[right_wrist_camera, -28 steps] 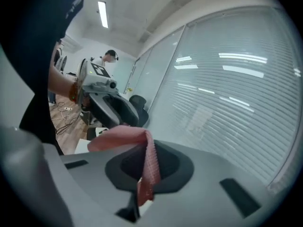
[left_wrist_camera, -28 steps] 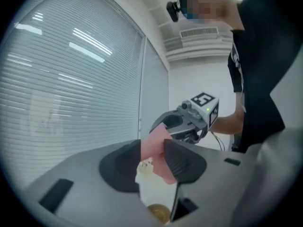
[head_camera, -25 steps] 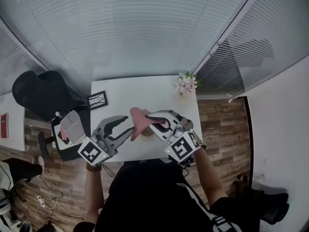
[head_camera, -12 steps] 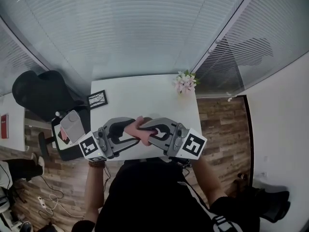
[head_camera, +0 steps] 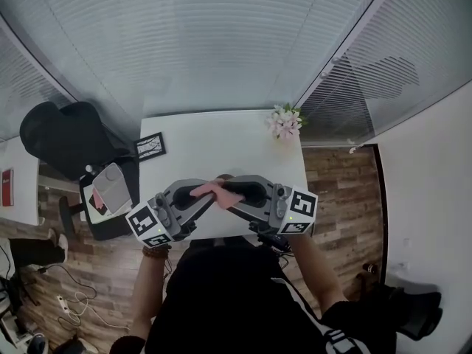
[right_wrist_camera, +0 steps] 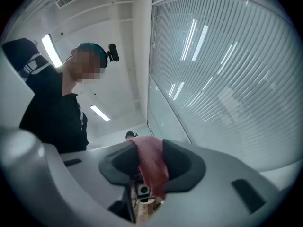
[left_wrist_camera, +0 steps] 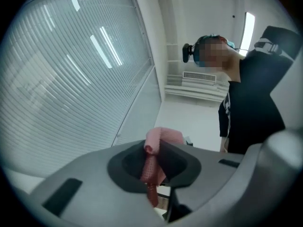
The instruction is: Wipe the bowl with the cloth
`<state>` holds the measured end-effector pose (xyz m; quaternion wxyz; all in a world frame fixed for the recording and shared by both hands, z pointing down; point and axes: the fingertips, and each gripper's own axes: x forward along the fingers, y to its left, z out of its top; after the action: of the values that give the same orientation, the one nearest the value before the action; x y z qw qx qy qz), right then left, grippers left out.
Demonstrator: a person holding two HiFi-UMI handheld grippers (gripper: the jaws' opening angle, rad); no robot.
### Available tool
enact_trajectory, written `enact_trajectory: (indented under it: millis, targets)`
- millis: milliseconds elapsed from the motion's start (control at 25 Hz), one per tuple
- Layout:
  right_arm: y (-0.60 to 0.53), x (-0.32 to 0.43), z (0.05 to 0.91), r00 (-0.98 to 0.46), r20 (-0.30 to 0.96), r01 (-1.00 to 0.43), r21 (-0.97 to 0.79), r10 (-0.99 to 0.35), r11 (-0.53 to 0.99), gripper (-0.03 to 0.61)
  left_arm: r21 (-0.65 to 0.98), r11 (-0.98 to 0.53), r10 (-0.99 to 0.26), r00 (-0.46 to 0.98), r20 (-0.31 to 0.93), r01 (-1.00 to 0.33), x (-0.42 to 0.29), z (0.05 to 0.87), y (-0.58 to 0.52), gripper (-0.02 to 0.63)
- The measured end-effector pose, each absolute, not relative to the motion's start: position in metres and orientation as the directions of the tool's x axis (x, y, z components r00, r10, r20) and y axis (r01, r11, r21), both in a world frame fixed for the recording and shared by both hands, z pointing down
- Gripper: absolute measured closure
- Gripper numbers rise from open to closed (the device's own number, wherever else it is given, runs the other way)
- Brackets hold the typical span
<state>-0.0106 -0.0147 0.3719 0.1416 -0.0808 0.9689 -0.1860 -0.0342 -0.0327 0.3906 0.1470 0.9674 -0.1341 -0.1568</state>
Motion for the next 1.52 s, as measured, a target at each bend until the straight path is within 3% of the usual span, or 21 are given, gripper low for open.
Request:
enact_trajectory:
  millis: [40,80,240,320,400,600,760,840,1000,1080,1200,1520]
  targets:
    - [-0.010,-0.009,0.374,-0.952,-0.245,-0.082,-0.374,-0.184,0.924,0.409,0.370,-0.905,-0.322,0.905,-0.278,-0.209,-0.036,0.392,-0.035,0.557]
    - [-0.005,-0.009,0.375,-0.957,-0.243,-0.060,-0.364,-0.157,0.930,0.271,0.410,-0.889,-0.339,0.895,-0.291,-0.203,-0.038,0.392,-0.037,0.558]
    - [-0.006,-0.012,0.374,-0.952,-0.223,-0.130,-0.323,-0.209,0.937,0.250,0.389,-0.888,-0.355,0.904,-0.237,-0.246,-0.036,0.398,-0.033,0.558]
    - [-0.009,-0.019,0.379,-0.951,-0.182,-0.191,-0.281,-0.248,0.941,0.280,0.383,-0.885,-0.366,0.905,-0.217,-0.266,-0.033,0.401,-0.032,0.558]
    - [-0.013,-0.022,0.387,-0.945,-0.147,-0.249,-0.251,-0.291,0.935,0.424,0.392,-0.877,-0.382,0.899,-0.213,-0.279,-0.033,0.403,-0.032,0.558]
    - [-0.018,-0.017,0.394,-0.936,-0.162,-0.246,-0.336,-0.312,0.909,0.549,0.408,-0.878,-0.362,0.905,-0.223,-0.251,-0.037,0.408,-0.026,0.554]
    - [-0.029,0.003,0.401,-0.921,-0.167,-0.261,-0.410,-0.353,0.874,0.560,0.453,-0.848,-0.402,0.890,-0.213,-0.275,-0.048,0.430,-0.035,0.478]
    - [-0.040,0.021,0.408,-0.898,-0.141,-0.327,-0.417,-0.416,0.848,0.560,0.518,-0.788,-0.466,0.872,-0.147,-0.334,-0.059,0.467,-0.049,0.451]
    - [-0.058,0.060,0.430,-0.825,-0.045,-0.506,-0.383,-0.563,0.772,0.560,0.560,-0.589,-0.578,0.788,0.212,-0.583,-0.069,0.600,-0.075,0.431]
    - [-0.062,0.077,0.441,-0.781,-0.013,-0.570,-0.391,-0.624,0.723,0.560,0.572,-0.504,-0.553,0.751,0.362,-0.647,-0.061,0.665,-0.074,0.416]
    - [-0.062,0.089,0.452,-0.743,0.012,-0.614,-0.408,-0.669,0.676,0.560,0.595,-0.418,-0.486,0.722,0.492,-0.687,-0.046,0.734,-0.067,0.394]
    - [-0.053,0.102,0.472,-0.711,0.064,-0.659,-0.409,-0.701,0.631,0.560,0.615,-0.202,-0.445,0.631,0.636,-0.762,-0.030,0.812,-0.074,0.382]
